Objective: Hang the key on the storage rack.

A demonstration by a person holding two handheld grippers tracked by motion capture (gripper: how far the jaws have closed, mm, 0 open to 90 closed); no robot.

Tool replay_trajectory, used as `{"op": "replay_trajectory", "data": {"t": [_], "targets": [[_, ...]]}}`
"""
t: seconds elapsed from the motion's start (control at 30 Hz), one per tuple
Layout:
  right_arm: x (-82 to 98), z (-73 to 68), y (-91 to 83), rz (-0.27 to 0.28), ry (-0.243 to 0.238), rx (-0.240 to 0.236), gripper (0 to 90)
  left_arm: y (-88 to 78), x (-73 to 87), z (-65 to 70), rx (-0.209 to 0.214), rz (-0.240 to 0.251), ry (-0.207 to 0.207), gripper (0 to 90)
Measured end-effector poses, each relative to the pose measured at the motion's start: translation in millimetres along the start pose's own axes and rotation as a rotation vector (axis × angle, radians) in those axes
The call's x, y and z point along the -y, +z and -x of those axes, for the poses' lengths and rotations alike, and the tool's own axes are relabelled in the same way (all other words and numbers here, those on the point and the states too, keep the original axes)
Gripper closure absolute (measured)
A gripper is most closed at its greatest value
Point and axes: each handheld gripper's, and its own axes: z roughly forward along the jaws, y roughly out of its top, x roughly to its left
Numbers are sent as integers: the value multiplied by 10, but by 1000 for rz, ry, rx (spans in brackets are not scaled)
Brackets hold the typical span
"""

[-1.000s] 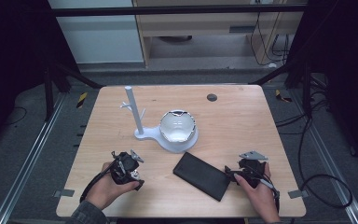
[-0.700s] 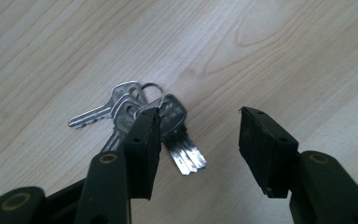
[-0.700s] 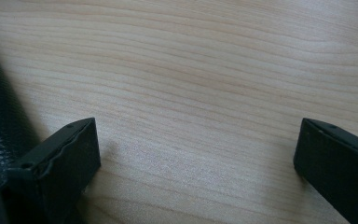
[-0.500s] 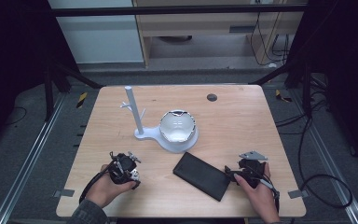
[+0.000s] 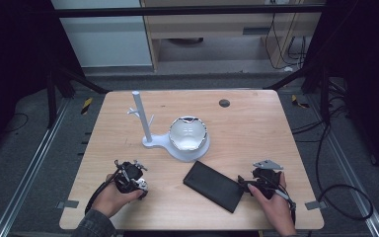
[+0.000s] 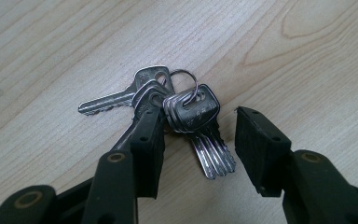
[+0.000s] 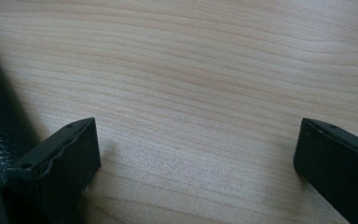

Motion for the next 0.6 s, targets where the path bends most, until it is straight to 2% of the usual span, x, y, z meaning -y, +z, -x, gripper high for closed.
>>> {"op": "replay_trajectory", "data": {"t": [0.07, 0.1, 0.23, 0.33, 0.57, 0.6], "targets": [[0, 0, 0, 0, 0, 0, 7, 8, -5, 11, -6, 11, -8, 527], [0, 0, 0, 0, 0, 0, 7, 9, -13, 12, -20, 5, 10, 527], [0, -1, 0, 0, 0, 1, 7, 19, -26, 46, -43, 4, 26, 553], [0, -2, 0, 0, 0, 1, 7, 30, -30, 73, -60, 5, 40, 633], [-1, -4, 1, 0, 0, 1, 7, 27, -47, 151, -89, 42, 63, 700], [-1, -4, 1, 0, 0, 1, 7, 14, -53, 162, -88, 53, 65, 738]]}}
